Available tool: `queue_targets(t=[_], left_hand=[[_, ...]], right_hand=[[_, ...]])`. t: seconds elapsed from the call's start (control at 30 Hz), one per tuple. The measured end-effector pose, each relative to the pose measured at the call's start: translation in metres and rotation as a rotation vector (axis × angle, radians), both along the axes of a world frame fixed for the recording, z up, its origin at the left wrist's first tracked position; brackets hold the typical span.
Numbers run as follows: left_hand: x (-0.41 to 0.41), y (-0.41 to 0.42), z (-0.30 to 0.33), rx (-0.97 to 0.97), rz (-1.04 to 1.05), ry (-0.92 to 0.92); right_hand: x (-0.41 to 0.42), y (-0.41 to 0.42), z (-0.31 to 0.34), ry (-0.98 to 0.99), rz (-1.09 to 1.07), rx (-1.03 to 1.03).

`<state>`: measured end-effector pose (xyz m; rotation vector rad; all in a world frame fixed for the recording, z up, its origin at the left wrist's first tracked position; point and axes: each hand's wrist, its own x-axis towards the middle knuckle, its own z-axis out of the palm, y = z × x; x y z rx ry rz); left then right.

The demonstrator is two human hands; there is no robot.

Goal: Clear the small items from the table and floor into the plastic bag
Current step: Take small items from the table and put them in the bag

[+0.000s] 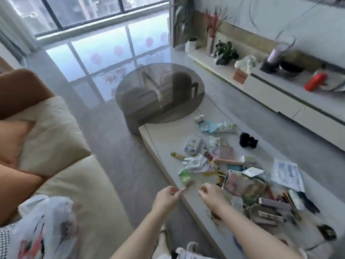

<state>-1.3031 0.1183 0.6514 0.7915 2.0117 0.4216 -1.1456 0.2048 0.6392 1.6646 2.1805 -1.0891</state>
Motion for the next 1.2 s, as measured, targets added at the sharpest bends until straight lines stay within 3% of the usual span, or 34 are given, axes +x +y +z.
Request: queue_targets(t=[0.17, 0.37, 0.77, 0.97, 1.07, 1.2], left_hand=[[0.018, 0.031, -0.034, -0.047, -0.051, 0.005], [0.008, 0.074, -0.126, -0.11, -0.075, 0.041], [0.008, 0.122, -0.326, -0.222, -0.188, 0.176], [0.013, 0.125, -0.355, -0.199, -0.131, 0.287], [0.009, 0.128, -0.359, -0.216, -0.215, 0.339], [0.008, 0.128, -0.348, -0.209, -0.251, 0.233]], right_hand=[[0.037, 0.023, -0.03, -0.011, -0.151, -0.048], [0.046, 0.054, -0.115, -0.046, -0.29, -0.121], [0.034, 0.099, -0.293, -0.18, -0.201, -0.082], [0.027, 0.097, -0.323, -0.19, -0.194, -0.025], [0.025, 0.098, -0.326, -0.172, -0.18, 0.014], [0.02, 0.104, -0.315, -0.121, -0.195, 0.034]])
